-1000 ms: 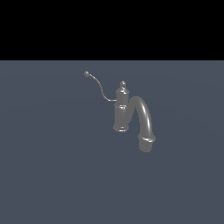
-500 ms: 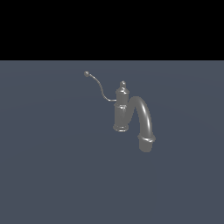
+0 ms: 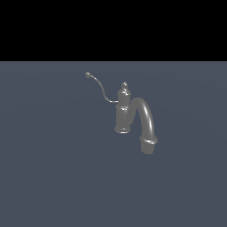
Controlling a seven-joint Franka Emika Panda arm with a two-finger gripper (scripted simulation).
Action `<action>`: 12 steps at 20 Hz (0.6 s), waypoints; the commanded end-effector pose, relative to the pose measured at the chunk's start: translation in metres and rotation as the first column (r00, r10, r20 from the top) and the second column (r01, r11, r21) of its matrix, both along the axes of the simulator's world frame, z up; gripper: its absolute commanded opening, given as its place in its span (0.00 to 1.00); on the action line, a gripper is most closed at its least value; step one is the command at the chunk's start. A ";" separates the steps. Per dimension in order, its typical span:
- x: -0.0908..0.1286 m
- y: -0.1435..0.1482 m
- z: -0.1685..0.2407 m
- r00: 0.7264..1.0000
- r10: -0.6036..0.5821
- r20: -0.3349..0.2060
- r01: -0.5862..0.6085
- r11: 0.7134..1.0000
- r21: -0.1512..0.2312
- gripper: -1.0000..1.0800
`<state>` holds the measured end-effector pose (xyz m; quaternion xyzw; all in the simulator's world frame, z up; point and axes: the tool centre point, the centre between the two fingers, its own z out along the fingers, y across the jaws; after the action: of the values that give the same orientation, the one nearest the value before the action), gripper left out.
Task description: Turn on the faucet by rotating a designated handle.
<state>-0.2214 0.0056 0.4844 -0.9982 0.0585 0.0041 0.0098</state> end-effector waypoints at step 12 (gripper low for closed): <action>0.069 0.012 -0.026 0.962 -0.274 -0.011 0.274 0.962 0.014 0.00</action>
<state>-0.1612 0.0156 0.4622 -0.9839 0.1779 0.0073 0.0168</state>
